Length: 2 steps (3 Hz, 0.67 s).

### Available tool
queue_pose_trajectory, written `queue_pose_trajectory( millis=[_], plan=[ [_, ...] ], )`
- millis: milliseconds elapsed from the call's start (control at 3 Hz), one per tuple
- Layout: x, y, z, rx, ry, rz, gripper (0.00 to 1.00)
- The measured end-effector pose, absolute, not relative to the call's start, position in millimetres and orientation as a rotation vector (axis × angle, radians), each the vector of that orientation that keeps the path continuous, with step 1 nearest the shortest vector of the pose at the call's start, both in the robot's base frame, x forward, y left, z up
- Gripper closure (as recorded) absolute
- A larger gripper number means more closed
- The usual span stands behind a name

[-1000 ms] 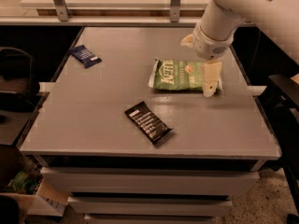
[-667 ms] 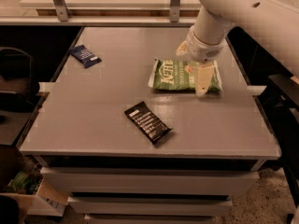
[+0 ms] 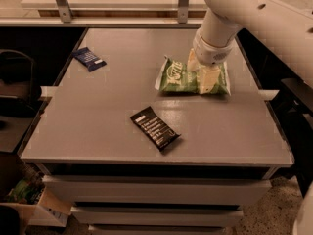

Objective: Move green jalapeno chip bag near rxbar blueberry

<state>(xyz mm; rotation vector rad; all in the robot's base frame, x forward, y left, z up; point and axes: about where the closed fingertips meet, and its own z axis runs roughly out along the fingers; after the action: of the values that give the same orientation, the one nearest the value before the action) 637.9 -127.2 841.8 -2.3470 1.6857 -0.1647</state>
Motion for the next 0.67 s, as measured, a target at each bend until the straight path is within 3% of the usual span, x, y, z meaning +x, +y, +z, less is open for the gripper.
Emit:
queue_pose_trajectory(
  millis=[333, 667],
  plan=[
    [638, -127, 842, -2.347, 1.686, -0.165, 0.88],
    [649, -139, 860, -2.306, 1.710, -0.211, 1.00]
  ],
)
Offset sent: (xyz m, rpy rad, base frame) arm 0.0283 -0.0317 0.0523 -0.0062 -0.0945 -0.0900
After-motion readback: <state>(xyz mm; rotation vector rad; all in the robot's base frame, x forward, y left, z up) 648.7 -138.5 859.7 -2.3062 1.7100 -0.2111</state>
